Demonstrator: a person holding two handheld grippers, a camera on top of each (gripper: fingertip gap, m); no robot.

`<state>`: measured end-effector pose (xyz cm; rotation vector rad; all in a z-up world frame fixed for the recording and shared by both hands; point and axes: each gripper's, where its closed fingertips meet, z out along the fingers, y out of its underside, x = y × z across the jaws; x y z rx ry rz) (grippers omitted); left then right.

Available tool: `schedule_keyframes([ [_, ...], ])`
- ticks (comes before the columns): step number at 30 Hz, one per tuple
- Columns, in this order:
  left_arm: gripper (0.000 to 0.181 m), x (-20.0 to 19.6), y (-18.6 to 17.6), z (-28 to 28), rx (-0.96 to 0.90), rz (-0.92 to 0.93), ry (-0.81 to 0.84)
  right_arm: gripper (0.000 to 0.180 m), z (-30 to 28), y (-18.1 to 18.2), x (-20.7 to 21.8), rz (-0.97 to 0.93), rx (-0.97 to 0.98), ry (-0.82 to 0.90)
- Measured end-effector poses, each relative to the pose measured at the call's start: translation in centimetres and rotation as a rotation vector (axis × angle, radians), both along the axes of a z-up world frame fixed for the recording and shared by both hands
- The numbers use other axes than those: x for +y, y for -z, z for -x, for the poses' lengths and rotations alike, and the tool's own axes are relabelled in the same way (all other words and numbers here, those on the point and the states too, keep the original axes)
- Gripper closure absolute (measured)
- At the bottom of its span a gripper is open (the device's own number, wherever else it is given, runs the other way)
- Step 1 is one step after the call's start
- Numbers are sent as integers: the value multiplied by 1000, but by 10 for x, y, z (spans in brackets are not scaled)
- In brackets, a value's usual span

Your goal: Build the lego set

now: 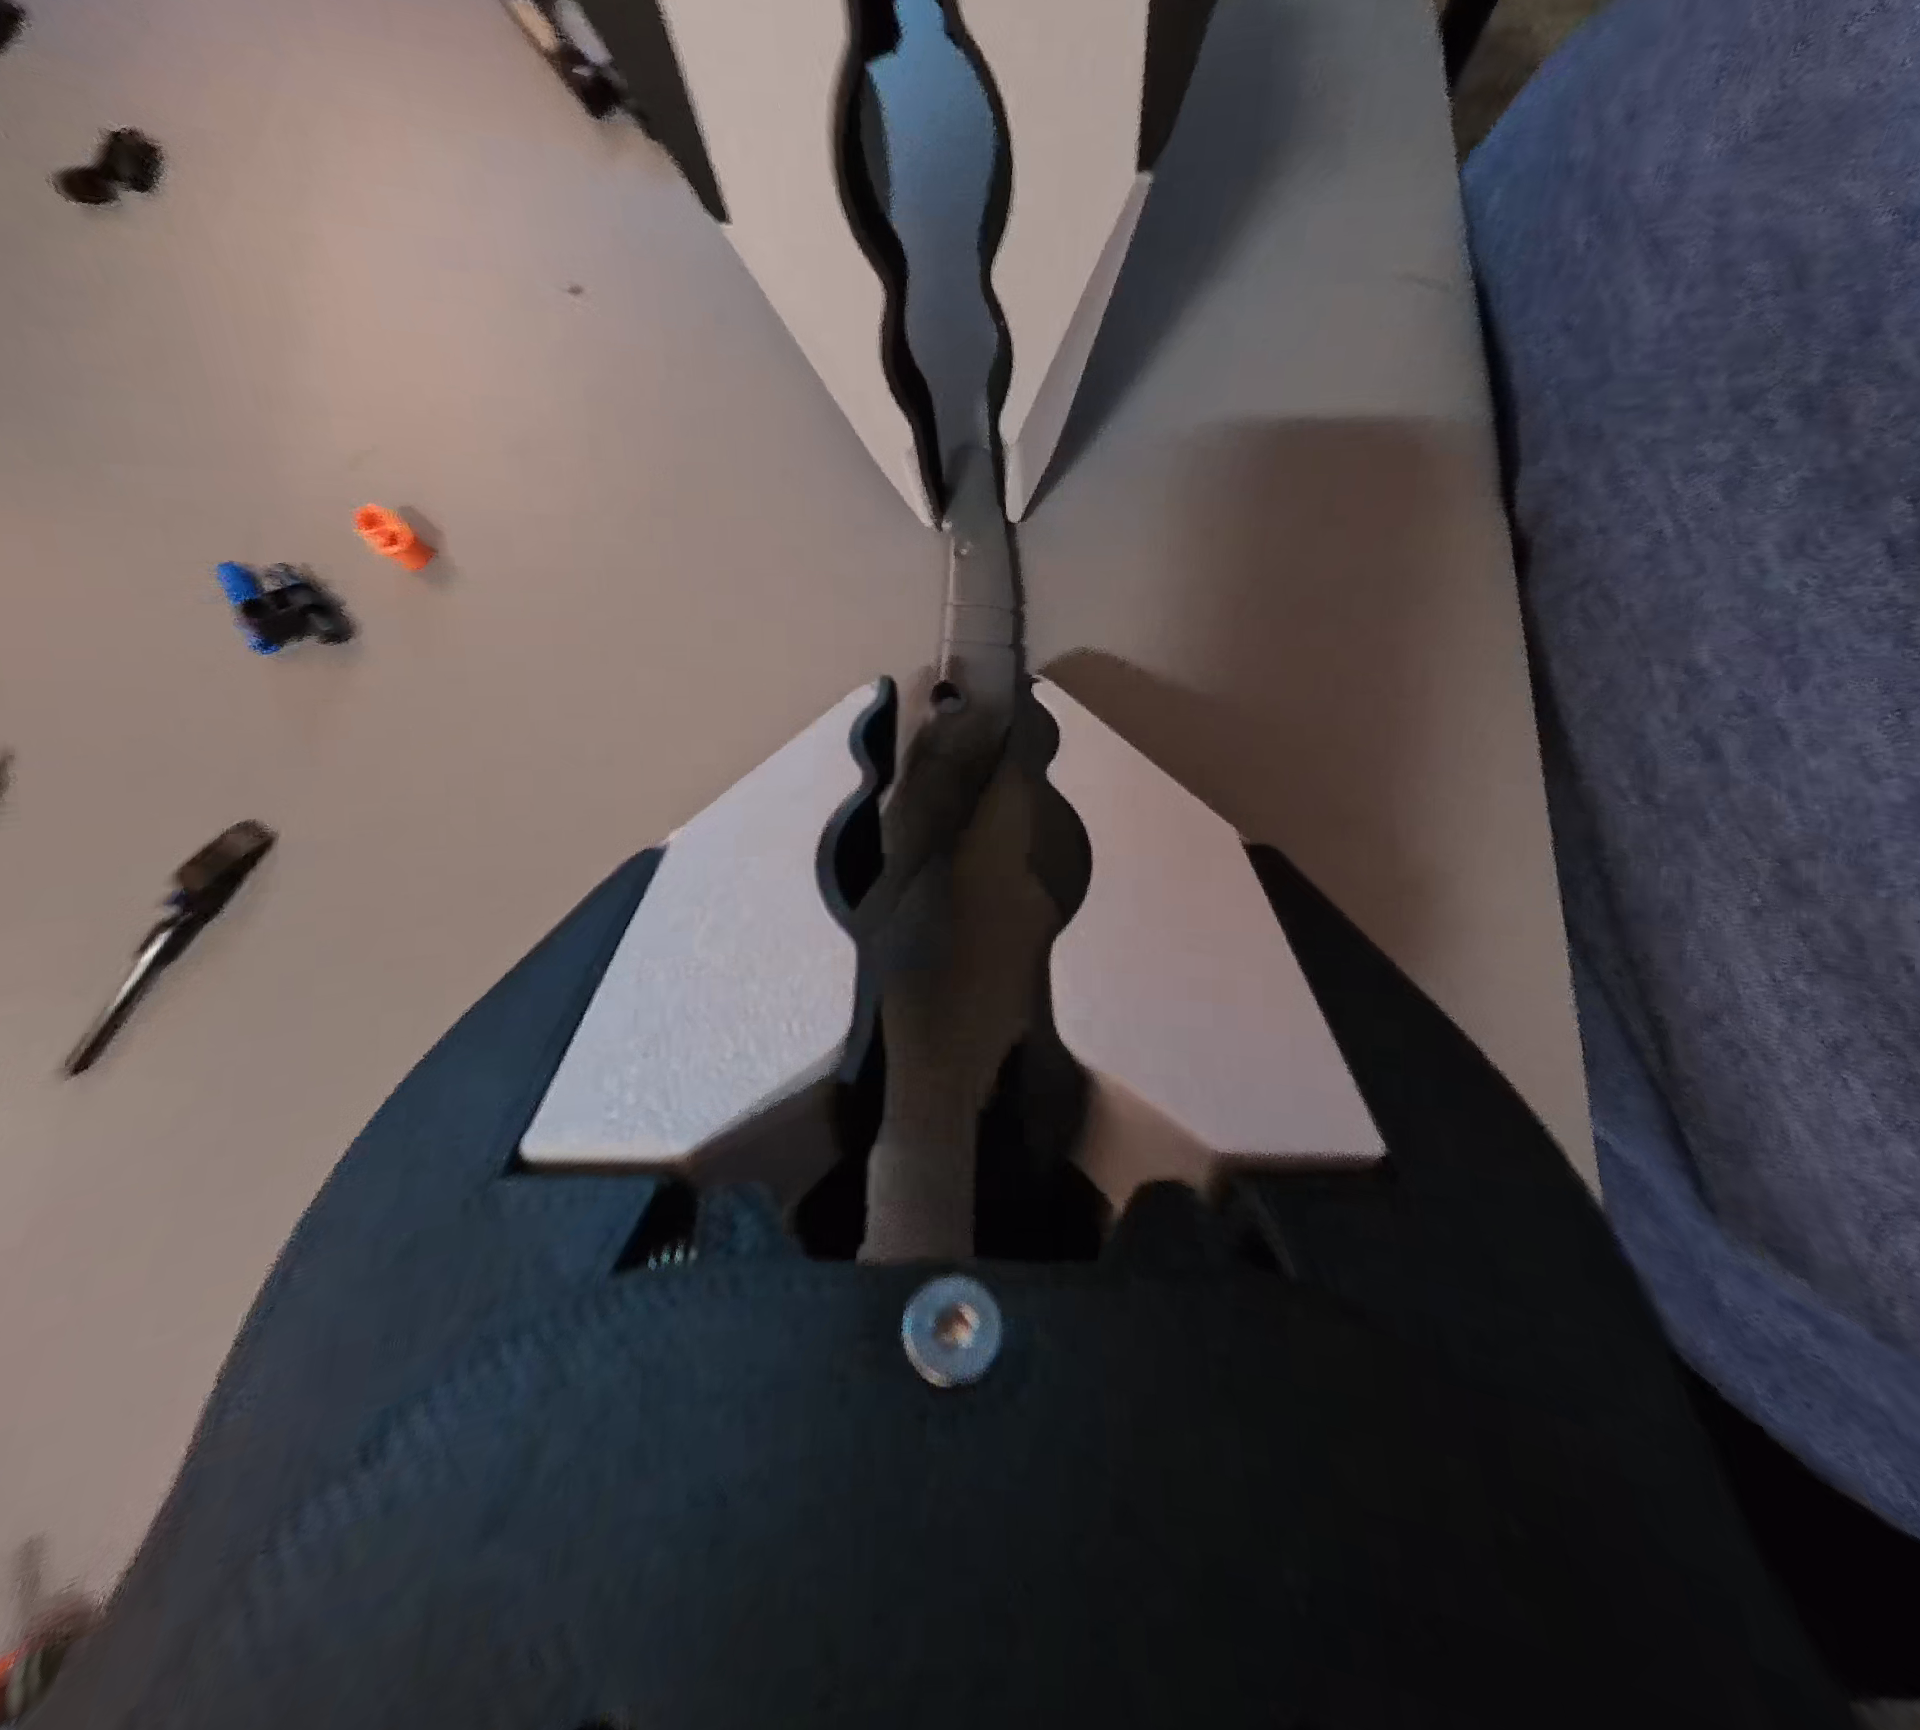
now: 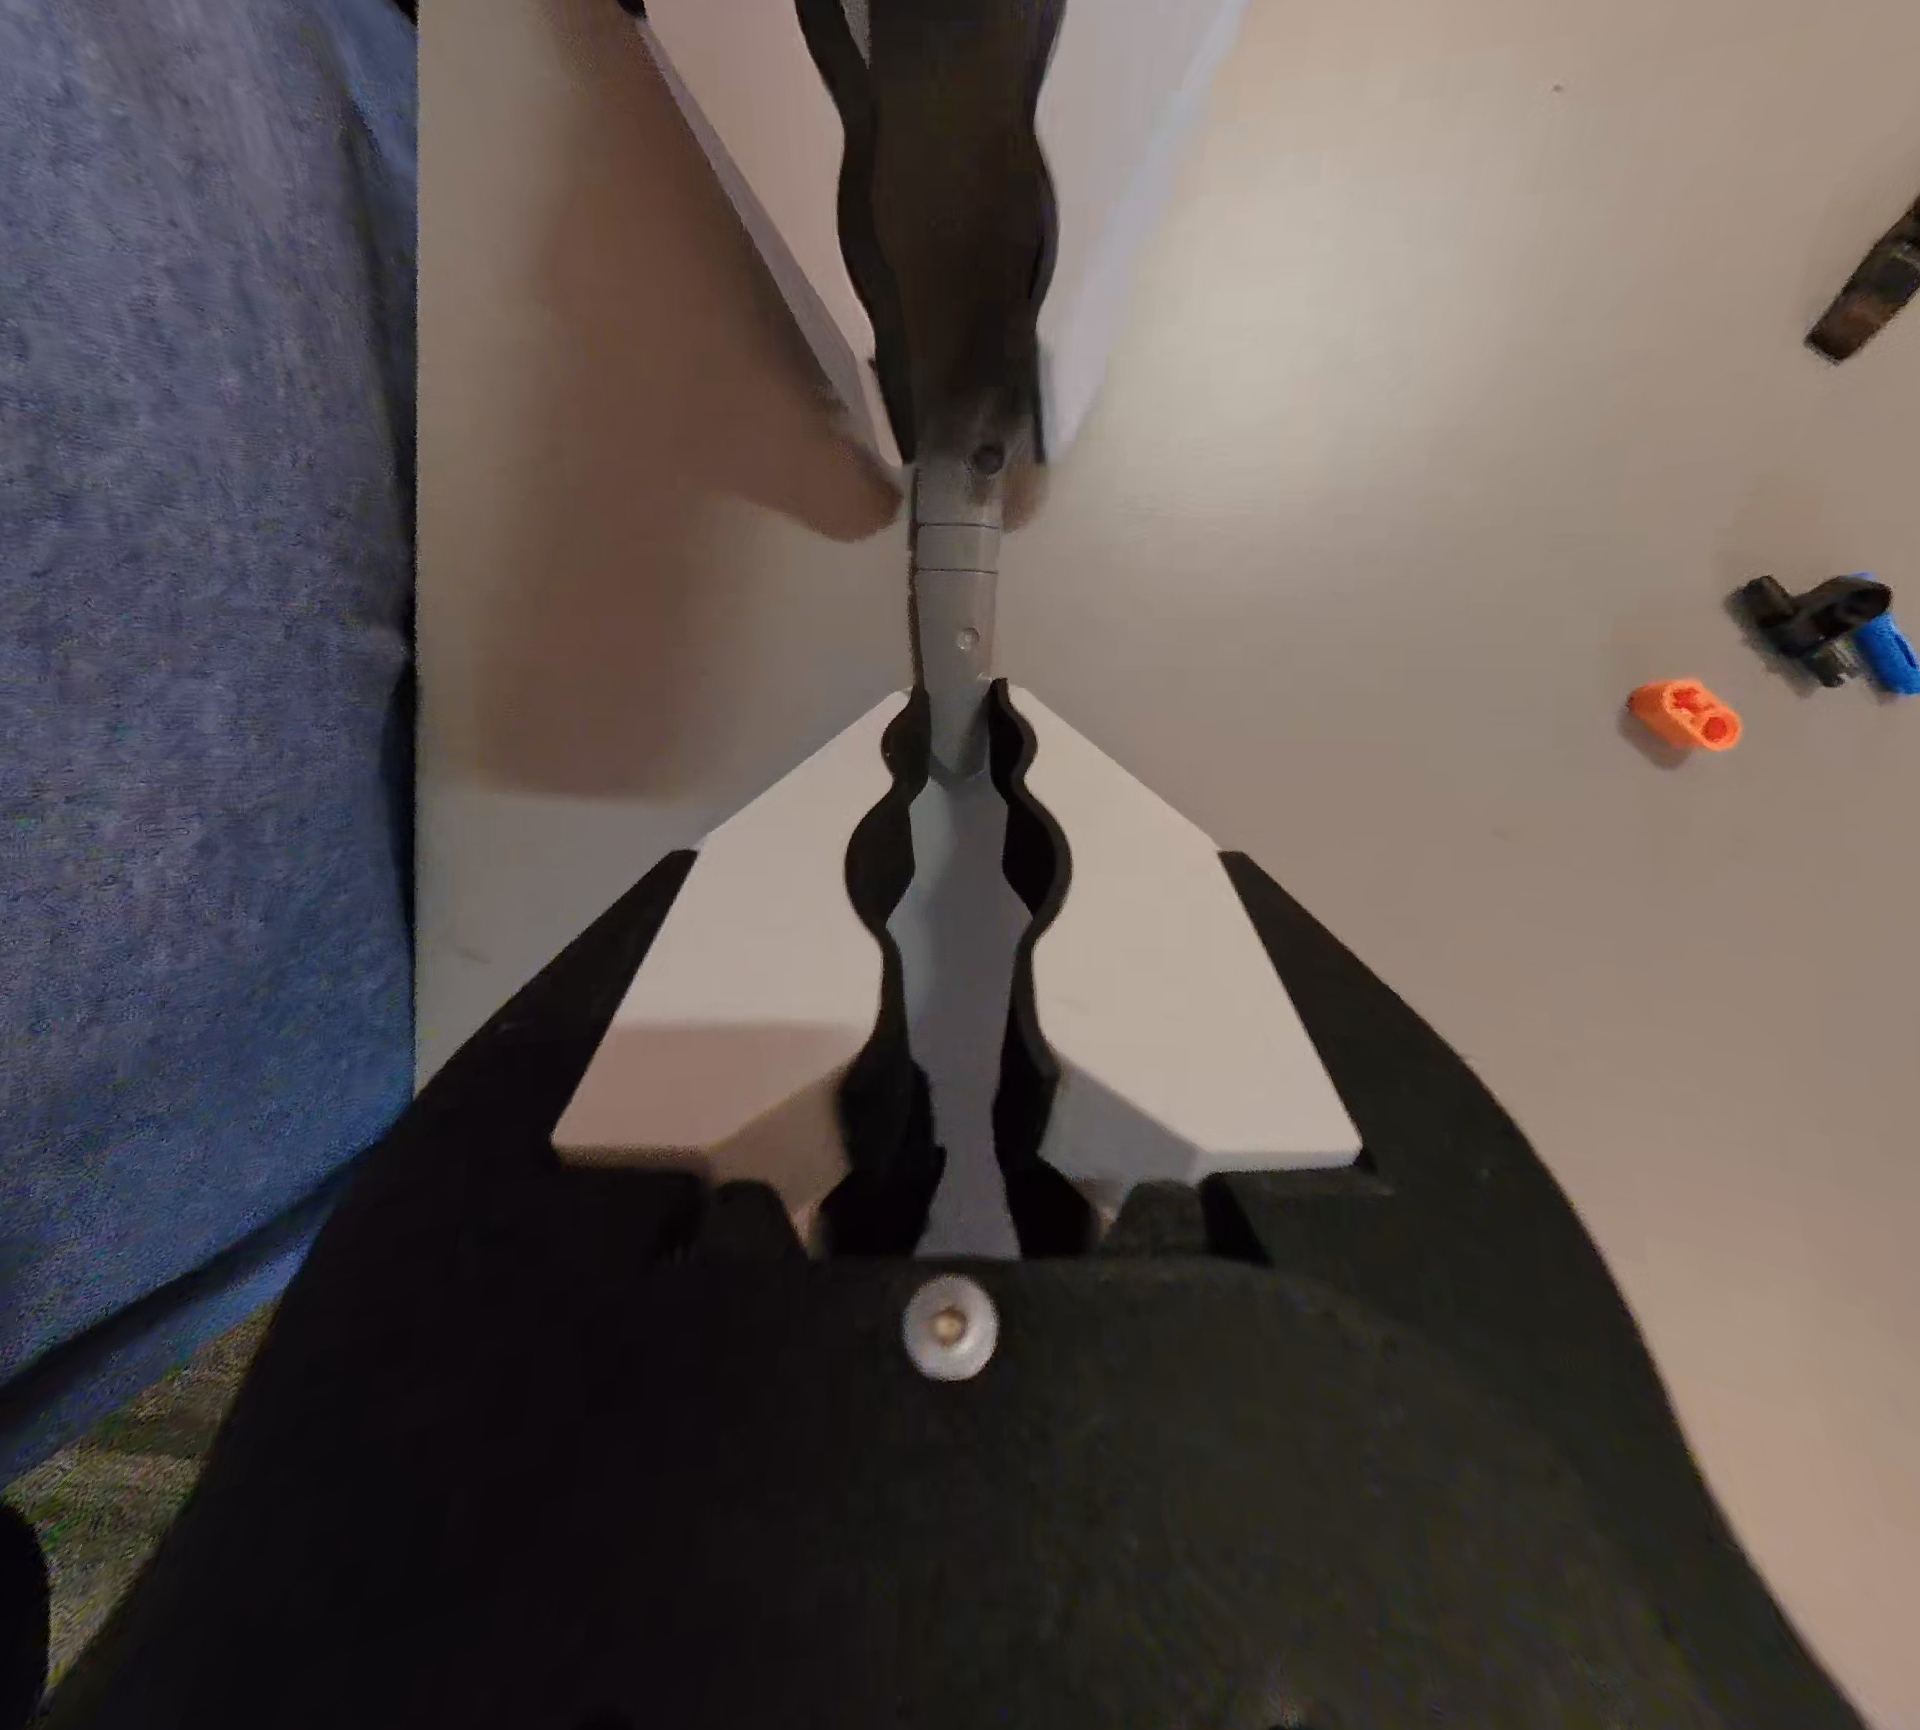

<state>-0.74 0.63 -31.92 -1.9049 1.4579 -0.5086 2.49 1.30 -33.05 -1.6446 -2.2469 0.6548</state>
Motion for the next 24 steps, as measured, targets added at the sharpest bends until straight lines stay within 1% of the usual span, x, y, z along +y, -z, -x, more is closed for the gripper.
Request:
schedule_keyframes([
  [1, 156, 4, -5, 3, -10, -9, -29, 170, 1, 0, 4, -10, 3, 14],
  [4, 151, 15, -16, 15, -30, -29, -126, 171, 4, -4, 14, -6, 7, 80],
  [7, 153, 17, -15, 26, -12, -21, -195, 170, 5, 1, 24, 6, -20, 164],
  [9, 154, 15, -14, 29, -17, -3, -227, 170, 9, 0, 25, 52, -8, 234],
  [11, 155, 14, -13, 32, -14, 7, -271, 169, 11, 0, 27, 45, 3, 289],
  [13, 155, 12, -10, 35, -9, 45, -309, 168, 11, 0, 26, 16, 1, 310],
  [16, 154, 7, -6, 35, -13, 70, -337, 161, 12, -3, 24, 29, 15, 323],
  [21, 154, 0, -9, 36, -64, 122, -371, 158, 8, -1, 17, 41, -4, 348],
  [22, 154, -2, -10, 37, -73, 130, -377, 162, 10, -1, 13, 53, 5, 344],
  [24, 154, -4, -12, 39, -89, 138, -390, 165, 17, -3, 1, 103, 30, 343],
])
